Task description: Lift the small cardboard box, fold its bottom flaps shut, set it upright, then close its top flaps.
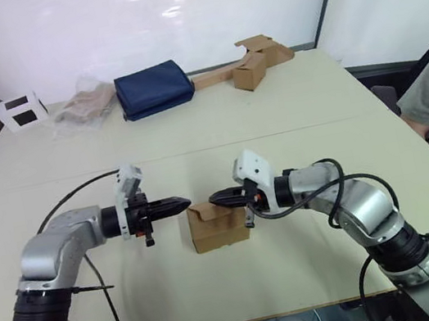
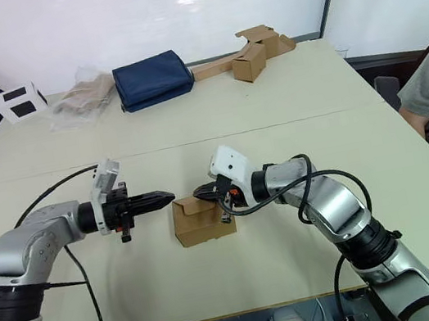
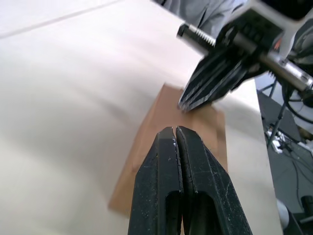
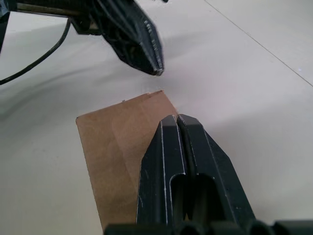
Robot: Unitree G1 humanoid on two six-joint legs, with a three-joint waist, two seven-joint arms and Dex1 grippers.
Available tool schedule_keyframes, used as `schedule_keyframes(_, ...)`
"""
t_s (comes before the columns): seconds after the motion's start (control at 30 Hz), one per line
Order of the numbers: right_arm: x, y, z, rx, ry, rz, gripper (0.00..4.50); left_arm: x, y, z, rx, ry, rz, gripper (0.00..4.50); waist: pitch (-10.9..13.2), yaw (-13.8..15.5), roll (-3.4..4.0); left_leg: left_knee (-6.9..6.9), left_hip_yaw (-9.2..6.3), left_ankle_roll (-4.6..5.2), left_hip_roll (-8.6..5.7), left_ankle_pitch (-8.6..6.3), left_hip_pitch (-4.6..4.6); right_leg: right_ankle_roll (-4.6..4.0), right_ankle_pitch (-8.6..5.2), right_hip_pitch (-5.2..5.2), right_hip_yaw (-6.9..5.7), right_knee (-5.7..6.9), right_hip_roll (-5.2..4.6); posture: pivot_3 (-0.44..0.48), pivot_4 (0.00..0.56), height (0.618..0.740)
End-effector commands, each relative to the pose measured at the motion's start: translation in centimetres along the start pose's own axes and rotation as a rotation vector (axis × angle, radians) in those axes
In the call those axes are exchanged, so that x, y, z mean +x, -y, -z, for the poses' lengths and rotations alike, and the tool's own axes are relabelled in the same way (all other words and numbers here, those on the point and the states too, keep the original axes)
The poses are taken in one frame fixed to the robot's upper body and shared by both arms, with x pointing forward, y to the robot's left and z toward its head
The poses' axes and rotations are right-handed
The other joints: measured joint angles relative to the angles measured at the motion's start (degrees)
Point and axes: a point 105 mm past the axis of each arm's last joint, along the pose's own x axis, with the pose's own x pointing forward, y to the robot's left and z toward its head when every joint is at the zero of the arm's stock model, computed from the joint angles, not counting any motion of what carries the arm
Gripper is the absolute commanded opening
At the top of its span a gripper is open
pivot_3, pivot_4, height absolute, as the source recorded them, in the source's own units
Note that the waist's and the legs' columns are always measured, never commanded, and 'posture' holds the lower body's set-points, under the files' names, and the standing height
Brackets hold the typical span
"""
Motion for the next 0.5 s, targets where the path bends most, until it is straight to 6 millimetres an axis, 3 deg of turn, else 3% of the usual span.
schedule_keyframes(0.03,0.0,-0.2,-0.9,-0.033,0.026,-0.004,0.0,0.8,-0.3,-0.1,0.034,-0.009,-0.004,0.05,0.0,-0.07,0.0,0.0,0.0,0.0,0.0,0.0,0.0,0.0,0.0,-0.01,0.0,0.0,0.0,0.0,0.15,0.74)
schedule_keyframes(0.23,-0.3,-0.5,-1.0,-0.027,0.039,0.003,0.0,1.7,-0.7,0.9,0.03,-0.034,0.001,0.05,0.0,-0.11,0.0,-0.01,0.0,0.0,0.0,0.0,0.0,0.0,0.0,-0.01,0.0,0.01,0.01,0.0,0.15,0.74)
schedule_keyframes(0.5,-1.4,-2.6,-0.4,-0.011,0.043,-0.087,0.0,2.1,-0.5,-0.3,0.031,-0.017,0.008,0.05,0.0,0.18,0.0,0.02,-0.01,0.0,0.0,0.0,0.0,0.0,0.0,0.02,0.0,0.0,0.0,0.0,0.15,0.74)
